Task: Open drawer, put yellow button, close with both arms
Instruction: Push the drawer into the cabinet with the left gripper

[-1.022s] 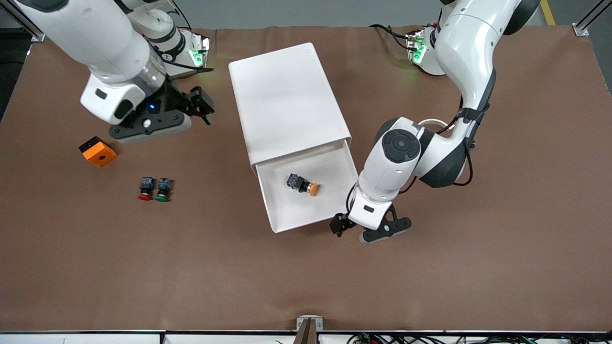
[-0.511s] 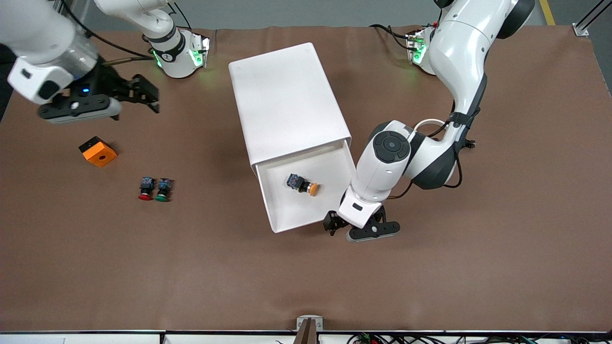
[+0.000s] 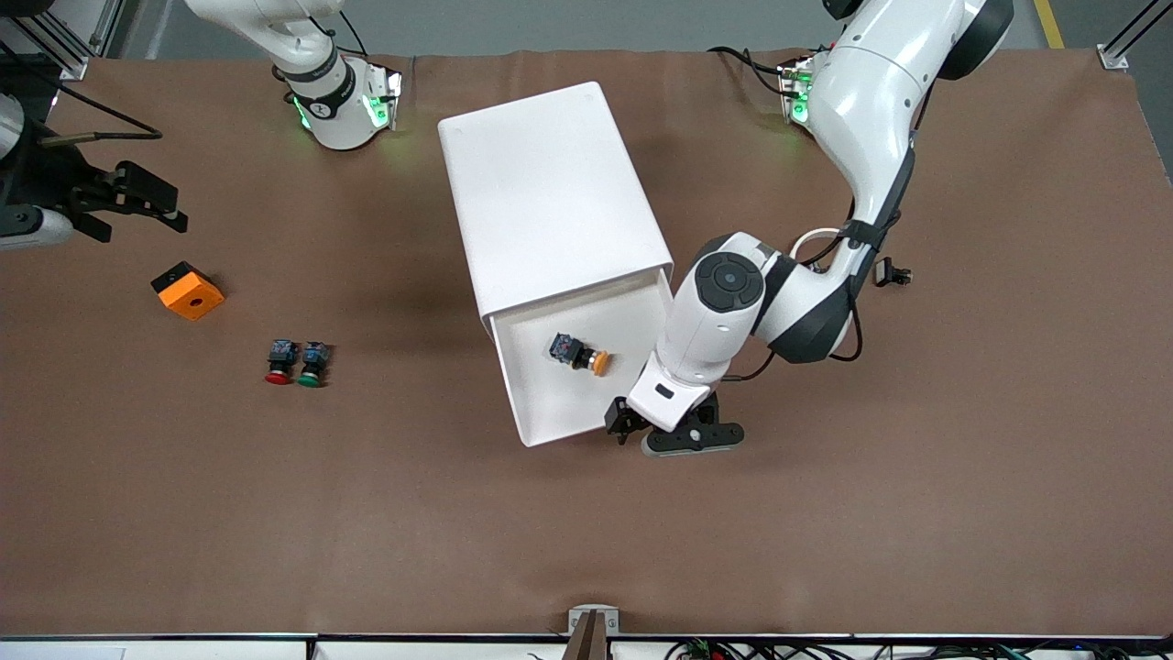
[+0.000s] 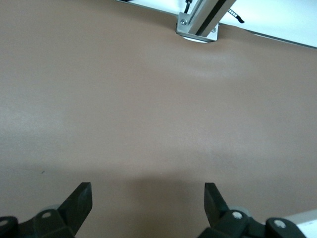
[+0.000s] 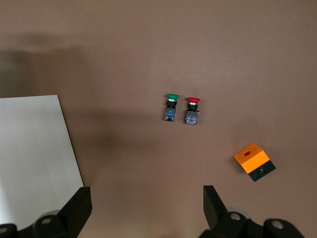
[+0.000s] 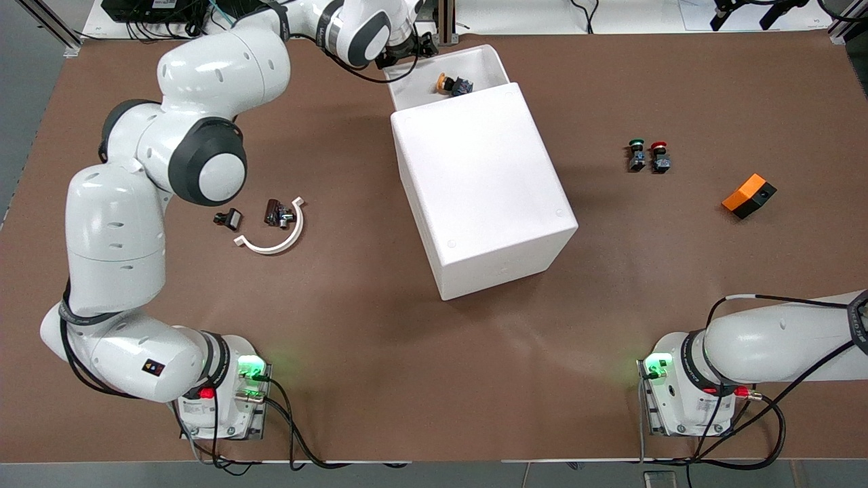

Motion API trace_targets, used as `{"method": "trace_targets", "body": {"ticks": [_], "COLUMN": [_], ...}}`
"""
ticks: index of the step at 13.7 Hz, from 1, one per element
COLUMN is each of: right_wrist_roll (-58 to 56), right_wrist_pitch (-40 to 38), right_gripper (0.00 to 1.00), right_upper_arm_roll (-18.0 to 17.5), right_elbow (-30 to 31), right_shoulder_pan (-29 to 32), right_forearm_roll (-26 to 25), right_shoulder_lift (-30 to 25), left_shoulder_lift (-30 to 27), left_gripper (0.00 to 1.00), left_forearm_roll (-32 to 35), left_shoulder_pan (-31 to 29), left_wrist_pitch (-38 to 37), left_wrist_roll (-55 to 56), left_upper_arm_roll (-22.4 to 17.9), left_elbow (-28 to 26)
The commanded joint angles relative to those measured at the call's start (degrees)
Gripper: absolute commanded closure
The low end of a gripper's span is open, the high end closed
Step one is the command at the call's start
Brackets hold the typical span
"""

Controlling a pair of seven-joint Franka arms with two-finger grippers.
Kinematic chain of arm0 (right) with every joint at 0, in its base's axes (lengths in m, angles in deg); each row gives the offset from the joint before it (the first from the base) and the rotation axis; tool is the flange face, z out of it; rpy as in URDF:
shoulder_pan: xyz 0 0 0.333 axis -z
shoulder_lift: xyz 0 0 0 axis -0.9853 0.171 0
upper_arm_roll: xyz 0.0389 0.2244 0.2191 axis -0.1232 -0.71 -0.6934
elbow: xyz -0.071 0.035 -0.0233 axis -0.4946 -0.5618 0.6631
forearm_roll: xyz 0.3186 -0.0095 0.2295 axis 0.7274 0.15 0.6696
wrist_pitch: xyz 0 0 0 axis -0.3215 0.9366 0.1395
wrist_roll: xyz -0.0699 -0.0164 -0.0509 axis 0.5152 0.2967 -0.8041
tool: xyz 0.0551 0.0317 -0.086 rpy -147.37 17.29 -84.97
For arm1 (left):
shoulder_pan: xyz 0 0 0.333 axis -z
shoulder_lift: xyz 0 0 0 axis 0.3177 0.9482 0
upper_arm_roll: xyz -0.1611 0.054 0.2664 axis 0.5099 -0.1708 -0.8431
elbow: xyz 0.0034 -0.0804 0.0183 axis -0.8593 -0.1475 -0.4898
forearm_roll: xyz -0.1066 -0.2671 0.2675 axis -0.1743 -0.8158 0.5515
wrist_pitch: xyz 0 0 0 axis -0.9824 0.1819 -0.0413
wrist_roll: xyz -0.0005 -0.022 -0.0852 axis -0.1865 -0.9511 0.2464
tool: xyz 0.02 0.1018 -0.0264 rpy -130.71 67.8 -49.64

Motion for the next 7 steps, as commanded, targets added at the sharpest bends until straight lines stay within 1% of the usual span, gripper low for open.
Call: {"method": "trace_targets", "body": {"ticks": [1,5,7], "right_wrist_roll": [-0.02,-0.11,-0.20], "right_wrist_pitch": [-1.37,-1.55,-2.51], "right_gripper": [0.00,0.00,0.00], "right_upper_arm_roll": [-1.03,-1.03,-1.03], "right_elbow": [-2.95,-4.36,-4.54], "right_shoulder_pan": [1.52,2.22,2.40], "right_forearm_roll": [-0.36,-2.99,-3.08], "right_shoulder_lift": [-0.24,-0.24,-0.24], "left_shoulder_lift": [0.53,0.18,0.18], "left_gripper": [0.00,0.00,0.00], "left_forearm_roll": [0.25,0.25,0.25], "left_shoulder_pan": [2.41,4.34,5.13], "left_wrist_pitch": [-0.19,-4.31,-6.85], "left_wrist_roll": [0.20,2.04,2.04], "left_upper_arm_roll": [-0.78,-0.51,-0.51], "left_elbow": [1.02,0.49,0.49]}}
